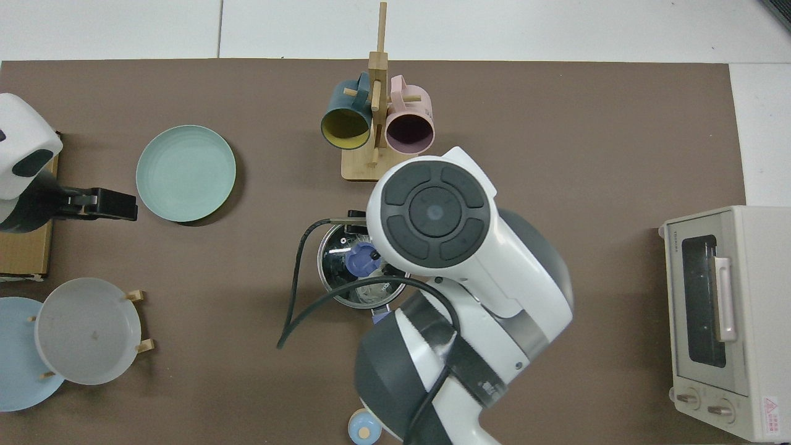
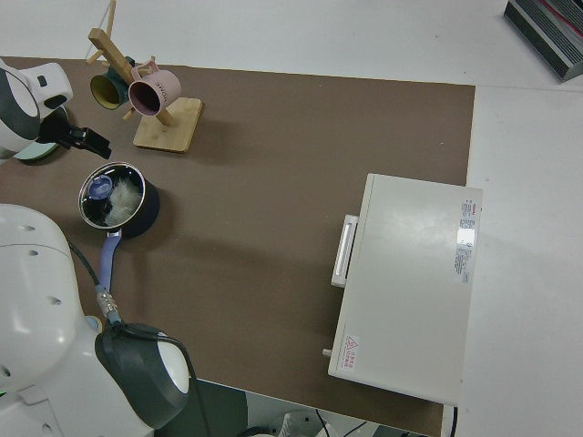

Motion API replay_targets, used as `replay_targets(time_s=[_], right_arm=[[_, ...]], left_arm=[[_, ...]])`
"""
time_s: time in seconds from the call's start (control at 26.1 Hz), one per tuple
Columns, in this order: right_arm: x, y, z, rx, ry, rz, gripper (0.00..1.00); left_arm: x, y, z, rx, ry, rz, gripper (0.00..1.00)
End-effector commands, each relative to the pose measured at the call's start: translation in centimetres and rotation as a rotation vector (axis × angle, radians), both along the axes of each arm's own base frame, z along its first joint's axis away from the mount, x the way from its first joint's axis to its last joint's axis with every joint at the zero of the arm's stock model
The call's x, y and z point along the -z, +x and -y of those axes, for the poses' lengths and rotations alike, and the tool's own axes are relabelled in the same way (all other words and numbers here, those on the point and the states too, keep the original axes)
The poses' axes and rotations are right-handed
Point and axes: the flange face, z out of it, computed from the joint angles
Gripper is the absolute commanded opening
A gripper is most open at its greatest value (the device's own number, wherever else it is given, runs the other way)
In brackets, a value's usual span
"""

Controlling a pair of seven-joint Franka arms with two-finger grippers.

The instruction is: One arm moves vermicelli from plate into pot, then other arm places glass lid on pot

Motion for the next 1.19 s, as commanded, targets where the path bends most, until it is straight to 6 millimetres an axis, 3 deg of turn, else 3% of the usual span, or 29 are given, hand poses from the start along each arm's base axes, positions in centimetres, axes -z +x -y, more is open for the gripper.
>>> replay_targets(time_s=[0.0, 0.12, 0.35, 0.54, 0.73, 0.84, 1.07, 1.15], right_arm=[[-1.7, 0.3, 5.5, -0.016, 0.004, -0.030, 1.00], [-2.7, 0.8, 8.4, -0.040, -0.009, -0.028, 1.00], [-5.4, 1.5, 17.2, -0.085, 0.022, -0.055, 1.00], [-7.0, 1.6, 22.8, -0.096, 0.027, -0.039, 1.00], [-9.4, 0.8, 27.5, -0.019, 0.032, -0.001, 1.00], [-10.1, 0.3, 29.2, 0.001, 0.029, 0.000, 1.00], [-10.0, -0.1, 34.2, -0.068, 0.017, -0.020, 1.00], [-10.5, -0.9, 35.1, -0.070, 0.014, -0.028, 1.00]], left_arm=[[-0.6, -0.2, 0.1, 0.011, 0.020, 0.009, 1.00], [-0.8, -0.2, 0.0, 0.010, 0.020, 0.012, 1.00], [-0.8, -0.2, -0.2, 0.007, 0.020, 0.012, 1.00], [-0.8, -0.2, 0.1, 0.011, 0.020, 0.012, 1.00], [-0.8, -0.2, -0.1, 0.008, 0.020, 0.012, 1.00], [-0.8, -0.2, -0.1, 0.008, 0.020, 0.012, 1.00], [-0.8, -0.2, 0.1, 0.011, 0.020, 0.012, 1.00], [-0.8, -0.2, 0.1, 0.013, 0.020, 0.012, 1.00]])
